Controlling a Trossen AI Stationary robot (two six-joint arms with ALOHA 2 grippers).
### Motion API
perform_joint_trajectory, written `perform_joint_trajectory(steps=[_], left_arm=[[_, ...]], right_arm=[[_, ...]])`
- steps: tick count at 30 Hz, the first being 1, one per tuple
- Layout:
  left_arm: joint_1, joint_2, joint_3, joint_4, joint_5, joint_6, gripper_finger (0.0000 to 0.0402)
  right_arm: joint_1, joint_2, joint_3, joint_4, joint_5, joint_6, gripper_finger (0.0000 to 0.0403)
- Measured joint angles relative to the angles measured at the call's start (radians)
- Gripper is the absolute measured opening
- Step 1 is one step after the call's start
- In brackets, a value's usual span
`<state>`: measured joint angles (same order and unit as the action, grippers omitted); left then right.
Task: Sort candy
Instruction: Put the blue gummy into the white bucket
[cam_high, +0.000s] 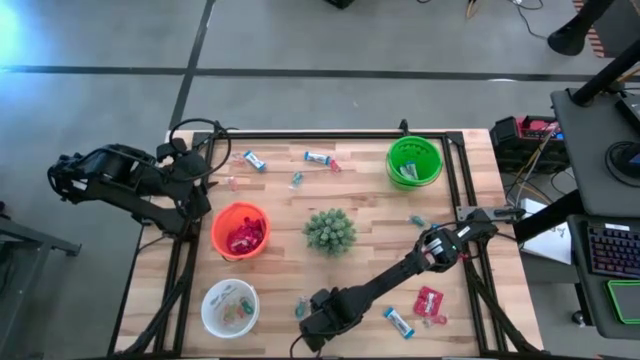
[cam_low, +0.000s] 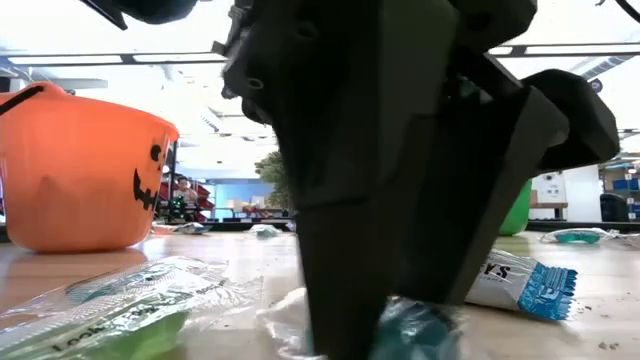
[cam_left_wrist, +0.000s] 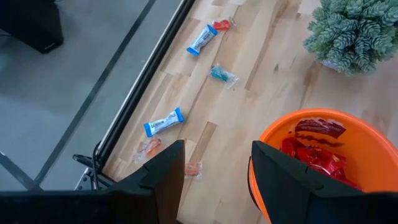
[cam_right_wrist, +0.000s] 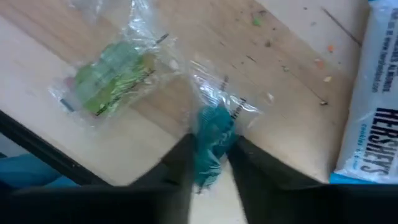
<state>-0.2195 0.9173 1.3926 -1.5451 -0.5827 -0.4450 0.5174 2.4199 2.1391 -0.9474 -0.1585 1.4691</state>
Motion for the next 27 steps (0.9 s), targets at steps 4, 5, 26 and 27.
perform_joint_trajectory(steps=[4,5,26,27], left_arm=[[0.000,0.000,0.000,0.000,0.000,0.012,0.0168],[0.000,0.000,0.000,0.000,0.000,0.016,0.0168],[0.000,0.018,0.000,0.121,0.078,0.062,0.0168],[0.000,0.018,0.000,0.148,0.093,0.068,0.0168]], right_arm=[[0.000,-0.003,0.001,0.011,-0.021,0.004,0.0019],[0.000,-0.004,0.002,0.010,-0.029,0.005,0.0017],[-0.084,-0.132,0.216,-0.237,0.166,-0.229,0.0009],[-0.095,-0.146,0.216,-0.238,0.184,-0.258,0.0009]])
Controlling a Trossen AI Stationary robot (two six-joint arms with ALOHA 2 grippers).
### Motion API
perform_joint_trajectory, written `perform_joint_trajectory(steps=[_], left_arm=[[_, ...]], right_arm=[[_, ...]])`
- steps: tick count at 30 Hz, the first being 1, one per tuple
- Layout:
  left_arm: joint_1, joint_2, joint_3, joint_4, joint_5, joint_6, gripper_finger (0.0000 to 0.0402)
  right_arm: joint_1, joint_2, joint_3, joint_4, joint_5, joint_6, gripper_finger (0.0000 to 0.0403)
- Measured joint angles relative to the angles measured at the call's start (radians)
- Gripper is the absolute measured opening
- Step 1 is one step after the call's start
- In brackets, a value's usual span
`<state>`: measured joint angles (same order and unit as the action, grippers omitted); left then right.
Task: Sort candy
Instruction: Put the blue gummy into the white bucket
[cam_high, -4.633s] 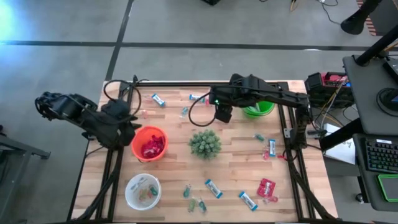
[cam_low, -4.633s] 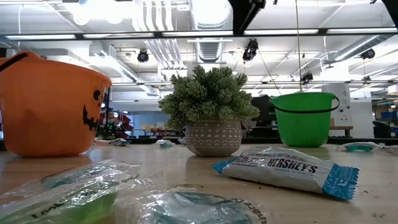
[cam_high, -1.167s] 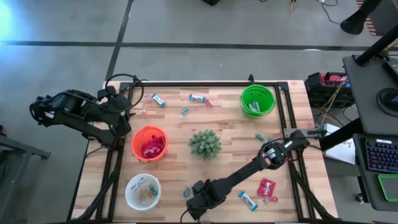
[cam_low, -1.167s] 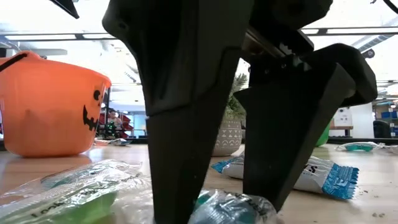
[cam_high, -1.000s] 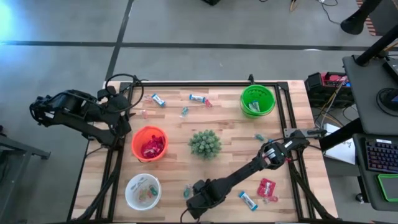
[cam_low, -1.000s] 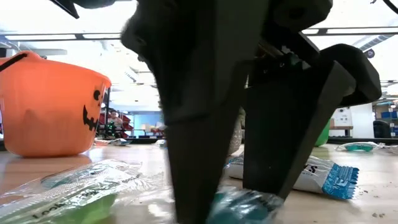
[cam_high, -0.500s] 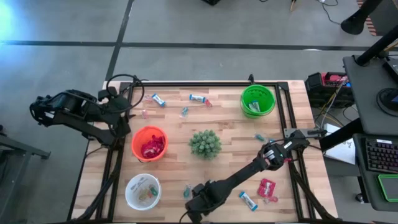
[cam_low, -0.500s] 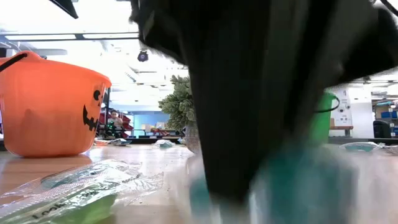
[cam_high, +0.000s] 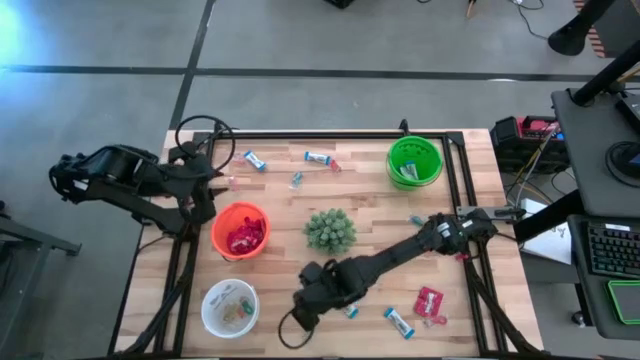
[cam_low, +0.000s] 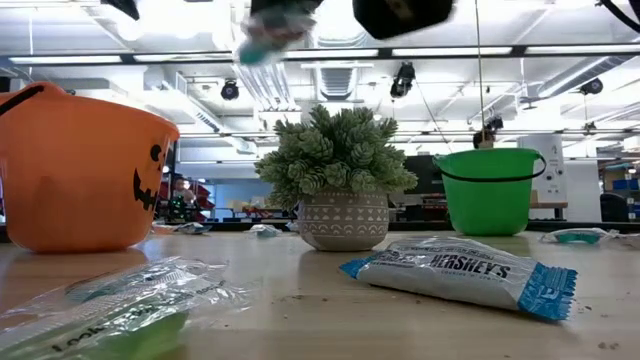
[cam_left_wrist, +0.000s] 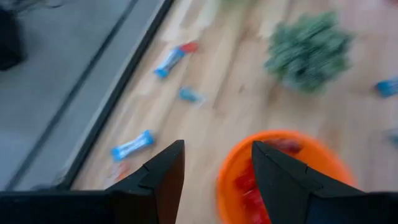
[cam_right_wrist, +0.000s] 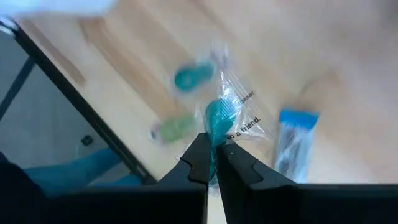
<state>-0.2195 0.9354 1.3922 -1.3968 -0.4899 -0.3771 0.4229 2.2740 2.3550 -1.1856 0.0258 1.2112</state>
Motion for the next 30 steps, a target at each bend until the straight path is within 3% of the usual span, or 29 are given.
perform_joint_trajectory(steps=[7,13,20,30], left_arm=[[0.000,0.026,0.000,0.288,0.200,0.057,0.0168],[0.002,0.081,0.000,0.421,0.205,0.076,0.0168],[0.030,0.192,0.000,0.442,0.213,0.055,0.0168],[0.054,0.326,0.000,0.544,0.249,0.055,0.0168]], right_arm=[[-0.100,-0.114,0.000,0.016,0.104,-0.236,0.0009],[-0.164,-0.212,0.000,0.016,0.176,-0.414,0.0009],[-0.209,-0.292,0.000,0.016,0.263,-0.567,0.0009],[-0.229,-0.304,0.001,0.011,0.262,-0.723,0.0009]])
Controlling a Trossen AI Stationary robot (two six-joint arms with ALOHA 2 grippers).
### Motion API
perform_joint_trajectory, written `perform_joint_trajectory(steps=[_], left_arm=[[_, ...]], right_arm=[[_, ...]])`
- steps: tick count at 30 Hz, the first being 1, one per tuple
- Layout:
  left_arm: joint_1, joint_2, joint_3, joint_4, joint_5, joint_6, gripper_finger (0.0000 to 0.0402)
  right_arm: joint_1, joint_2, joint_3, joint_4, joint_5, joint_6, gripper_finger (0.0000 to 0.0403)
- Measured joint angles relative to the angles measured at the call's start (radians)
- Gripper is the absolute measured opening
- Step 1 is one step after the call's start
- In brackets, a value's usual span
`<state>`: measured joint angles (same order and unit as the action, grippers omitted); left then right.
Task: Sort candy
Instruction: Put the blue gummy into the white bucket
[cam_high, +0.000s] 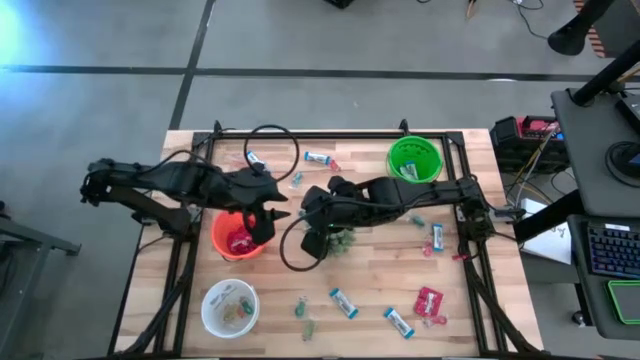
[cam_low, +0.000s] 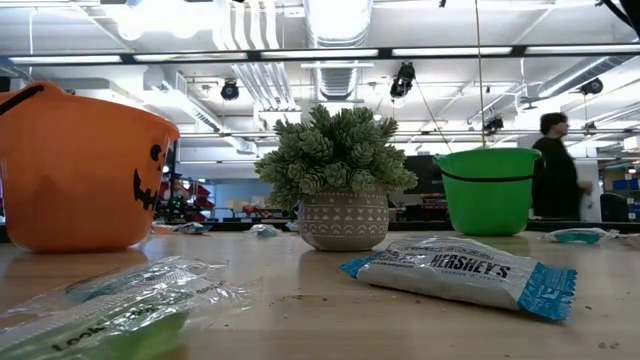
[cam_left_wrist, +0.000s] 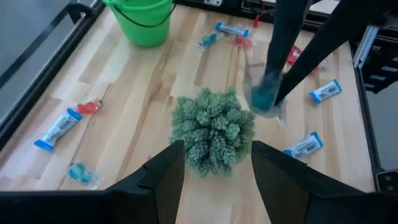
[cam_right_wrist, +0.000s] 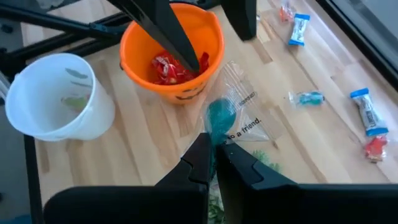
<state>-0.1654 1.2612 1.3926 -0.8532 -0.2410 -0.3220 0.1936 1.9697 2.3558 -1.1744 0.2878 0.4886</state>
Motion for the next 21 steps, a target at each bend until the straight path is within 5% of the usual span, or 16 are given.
perform_joint_trajectory(steps=[11,21], left_arm=[[0.000,0.018,0.001,0.147,0.150,-0.002,0.0168],[0.004,0.051,-0.001,0.144,0.149,0.002,0.0168]], right_arm=[[-0.005,0.002,0.000,0.003,-0.002,-0.097,0.0009],[-0.004,0.002,0.000,0.005,-0.007,-0.108,0.0009]])
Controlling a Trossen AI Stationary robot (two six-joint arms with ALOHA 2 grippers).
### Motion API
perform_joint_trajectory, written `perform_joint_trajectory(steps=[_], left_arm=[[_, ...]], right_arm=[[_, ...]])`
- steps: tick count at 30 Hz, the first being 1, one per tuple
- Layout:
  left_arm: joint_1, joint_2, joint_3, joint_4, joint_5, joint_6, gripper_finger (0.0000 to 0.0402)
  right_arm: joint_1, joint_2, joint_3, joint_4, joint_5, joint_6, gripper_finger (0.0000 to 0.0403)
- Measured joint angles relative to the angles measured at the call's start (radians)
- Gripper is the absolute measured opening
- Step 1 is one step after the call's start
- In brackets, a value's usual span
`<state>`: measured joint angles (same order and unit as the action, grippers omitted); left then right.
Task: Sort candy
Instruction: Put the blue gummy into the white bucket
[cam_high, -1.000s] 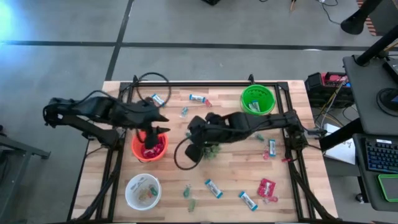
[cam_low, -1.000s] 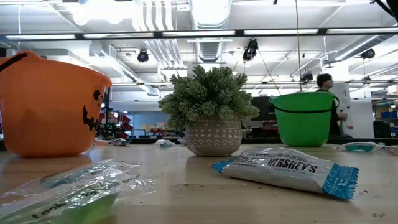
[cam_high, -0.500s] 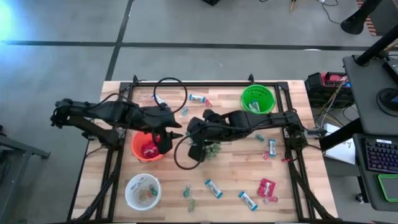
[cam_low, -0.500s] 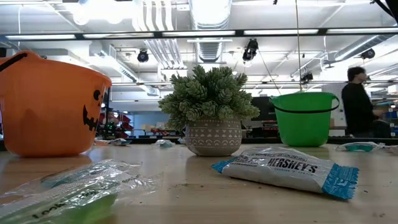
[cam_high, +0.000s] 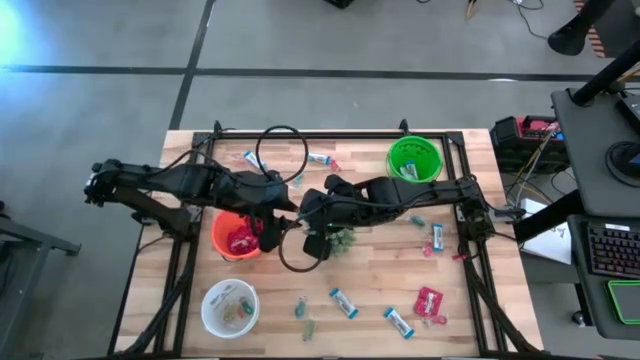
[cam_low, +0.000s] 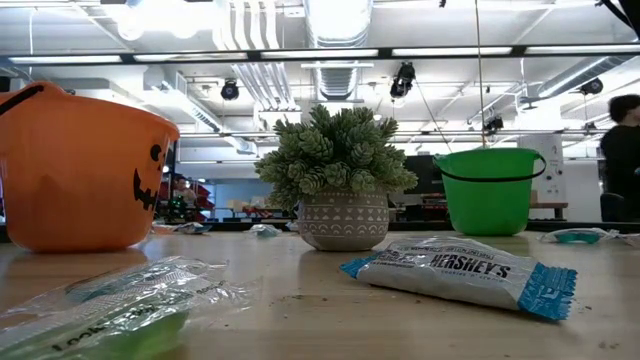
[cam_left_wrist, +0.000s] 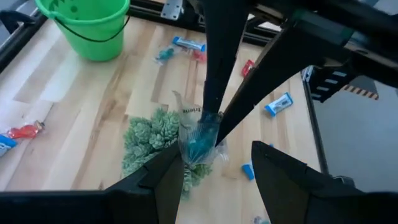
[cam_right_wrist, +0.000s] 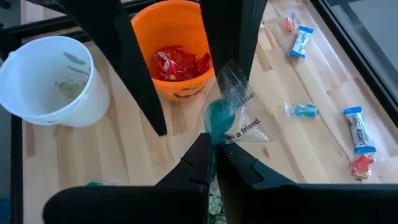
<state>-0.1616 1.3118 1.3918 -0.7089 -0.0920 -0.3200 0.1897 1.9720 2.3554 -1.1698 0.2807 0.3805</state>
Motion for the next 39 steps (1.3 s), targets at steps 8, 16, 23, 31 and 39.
perform_joint_trajectory(steps=[8,16,23,31,39], left_arm=[[0.001,0.024,0.000,0.010,-0.082,0.099,0.0166],[0.001,0.018,0.000,0.011,-0.004,0.152,0.0097],[0.001,0.023,0.000,0.014,0.005,0.176,0.0007],[0.001,0.023,0.003,0.013,0.005,0.177,0.0003],[0.001,0.023,0.003,0.012,0.006,0.151,0.0001]], right_arm=[[0.009,0.000,0.000,-0.004,-0.025,0.002,0.0009],[0.011,0.000,0.000,-0.003,-0.027,0.002,0.0009],[0.011,0.000,0.000,-0.001,-0.029,0.002,0.0009],[0.011,0.000,0.000,0.000,-0.027,-0.057,0.0014],[0.009,-0.001,0.000,0.001,-0.052,-0.078,0.0081]])
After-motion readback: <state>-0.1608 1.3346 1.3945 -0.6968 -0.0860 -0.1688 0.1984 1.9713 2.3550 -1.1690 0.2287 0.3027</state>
